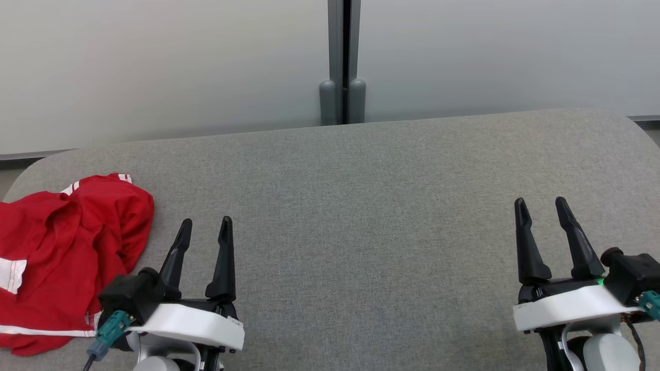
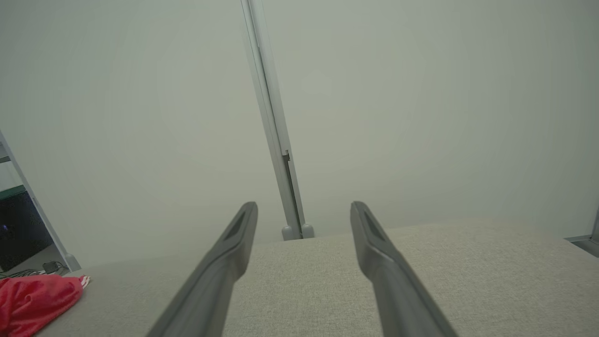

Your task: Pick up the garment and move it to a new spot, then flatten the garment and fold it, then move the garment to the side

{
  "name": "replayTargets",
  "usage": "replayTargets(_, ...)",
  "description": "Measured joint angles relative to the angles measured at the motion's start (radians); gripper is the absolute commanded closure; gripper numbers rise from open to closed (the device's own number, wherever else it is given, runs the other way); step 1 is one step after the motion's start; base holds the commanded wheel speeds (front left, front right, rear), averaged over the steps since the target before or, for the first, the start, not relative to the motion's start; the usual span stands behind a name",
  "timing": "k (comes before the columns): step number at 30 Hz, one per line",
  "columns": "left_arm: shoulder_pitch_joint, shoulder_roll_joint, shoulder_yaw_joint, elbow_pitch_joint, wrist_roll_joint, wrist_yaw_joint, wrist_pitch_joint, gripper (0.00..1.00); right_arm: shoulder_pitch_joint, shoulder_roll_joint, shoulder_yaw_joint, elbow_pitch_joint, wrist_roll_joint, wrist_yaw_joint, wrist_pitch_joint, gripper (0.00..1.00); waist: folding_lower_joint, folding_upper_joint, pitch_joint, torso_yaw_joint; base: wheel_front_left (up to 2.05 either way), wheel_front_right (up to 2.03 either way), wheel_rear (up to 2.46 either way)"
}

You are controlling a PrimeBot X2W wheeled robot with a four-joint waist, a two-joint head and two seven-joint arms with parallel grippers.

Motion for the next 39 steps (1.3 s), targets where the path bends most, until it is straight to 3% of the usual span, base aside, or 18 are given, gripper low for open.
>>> replayTargets(17,-0.018,0.078,-0.142,0.028,0.18,0.132,-0.043,0.0,-0.006,0.017,0.012,0.039,-0.173,0.0,-0.039,0.0,0.0,0.0,-0.002,-0.001,0.0,0.0,0.0)
replayTargets(22,-0.017,0.06,-0.139,0.031,0.167,0.152,-0.051,0.0,-0.005,0.022,0.018,0.04,-0.142,0.001,-0.048,0.0,0.0,0.0,-0.001,0.0,0.0,0.0,0.0)
replayTargets(26,-0.012,0.035,-0.097,0.043,0.133,0.141,-0.058,0.0,-0.005,0.023,0.034,0.04,-0.104,0.001,-0.057,0.0,0.0,0.0,-0.001,0.002,0.0,0.0,0.0)
replayTargets(31,0.008,-0.001,-0.044,0.054,0.093,0.071,-0.069,0.0,0.002,0.024,0.04,0.063,-0.036,0.001,-0.067,0.0,0.0,0.0,0.0,0.006,0.0,0.0,0.0)
replayTargets(39,0.024,-0.013,0.002,0.114,0.094,0.01,-0.084,0.0,0.001,0.026,0.063,0.129,0.015,0.001,-0.084,0.0,0.0,0.0,-0.001,0.008,0.0,0.0,0.0)
